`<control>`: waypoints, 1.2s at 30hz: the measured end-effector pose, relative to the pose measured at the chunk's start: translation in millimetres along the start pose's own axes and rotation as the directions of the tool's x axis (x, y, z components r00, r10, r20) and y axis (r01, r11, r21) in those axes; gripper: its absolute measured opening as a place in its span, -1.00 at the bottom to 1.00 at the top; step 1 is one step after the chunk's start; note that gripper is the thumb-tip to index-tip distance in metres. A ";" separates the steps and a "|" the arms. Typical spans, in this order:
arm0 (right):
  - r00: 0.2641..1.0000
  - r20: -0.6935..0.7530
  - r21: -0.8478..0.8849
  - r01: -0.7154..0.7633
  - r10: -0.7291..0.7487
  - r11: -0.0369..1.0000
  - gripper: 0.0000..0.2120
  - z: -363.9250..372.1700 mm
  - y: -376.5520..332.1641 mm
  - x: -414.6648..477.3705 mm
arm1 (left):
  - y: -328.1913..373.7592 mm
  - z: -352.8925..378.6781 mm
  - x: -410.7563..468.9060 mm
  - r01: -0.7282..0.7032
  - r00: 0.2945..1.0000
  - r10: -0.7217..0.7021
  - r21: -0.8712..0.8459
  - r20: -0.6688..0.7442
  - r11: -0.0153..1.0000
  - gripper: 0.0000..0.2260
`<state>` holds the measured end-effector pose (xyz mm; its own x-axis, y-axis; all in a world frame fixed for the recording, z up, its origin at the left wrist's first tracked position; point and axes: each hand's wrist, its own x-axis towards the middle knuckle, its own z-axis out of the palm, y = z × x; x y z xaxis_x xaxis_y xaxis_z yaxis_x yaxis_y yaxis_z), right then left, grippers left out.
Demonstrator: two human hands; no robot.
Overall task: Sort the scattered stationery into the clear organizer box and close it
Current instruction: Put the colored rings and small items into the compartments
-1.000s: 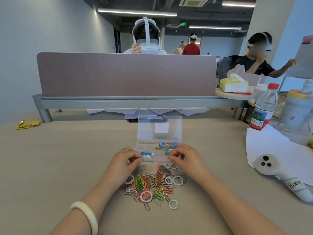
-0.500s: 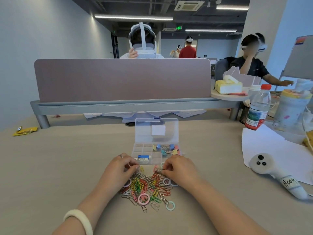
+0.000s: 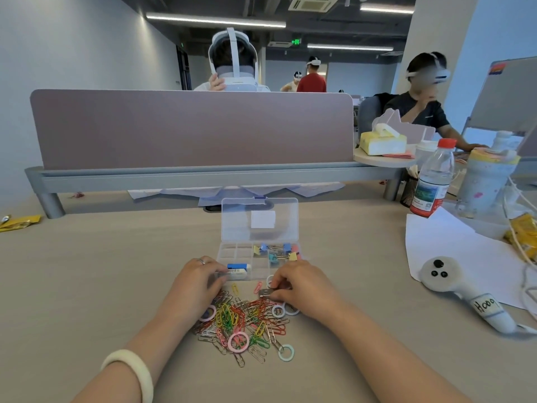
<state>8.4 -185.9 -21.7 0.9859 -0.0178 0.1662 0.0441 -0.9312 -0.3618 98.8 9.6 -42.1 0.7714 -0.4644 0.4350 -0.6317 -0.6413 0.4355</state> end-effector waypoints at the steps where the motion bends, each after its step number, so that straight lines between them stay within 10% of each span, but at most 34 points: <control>1: 1.000 -0.003 0.002 0.004 -0.004 1.000 -0.80 -0.8 0.5 -0.4 | -0.2 -0.2 0.1 -0.002 1.000 0.002 -0.006 -0.011 1.000 -0.82; 16: 0.970 -0.095 0.706 -0.093 0.225 0.703 -0.95 -29.3 7.7 8.4 | -0.8 -0.5 -1.6 -0.009 1.000 0.008 -0.037 -0.022 0.999 -0.84; 28: 0.950 -0.124 0.702 -0.120 0.286 0.702 -0.94 -25.6 23.0 26.1 | -3.3 1.2 -1.5 -0.016 1.000 0.015 -0.054 -0.018 0.998 -0.84; 36: 0.968 -0.159 0.366 -0.126 0.195 0.922 -0.93 -13.2 32.8 23.6 | -6.0 2.9 -1.6 -0.013 1.000 0.012 -0.057 -0.011 0.998 -0.84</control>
<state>31.0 -221.7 -17.5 0.9373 -0.2569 0.2356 -0.0245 -0.7228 -0.6906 101.6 12.5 -47.7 0.7627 -0.4656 0.4489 -0.6449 -0.5995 0.4739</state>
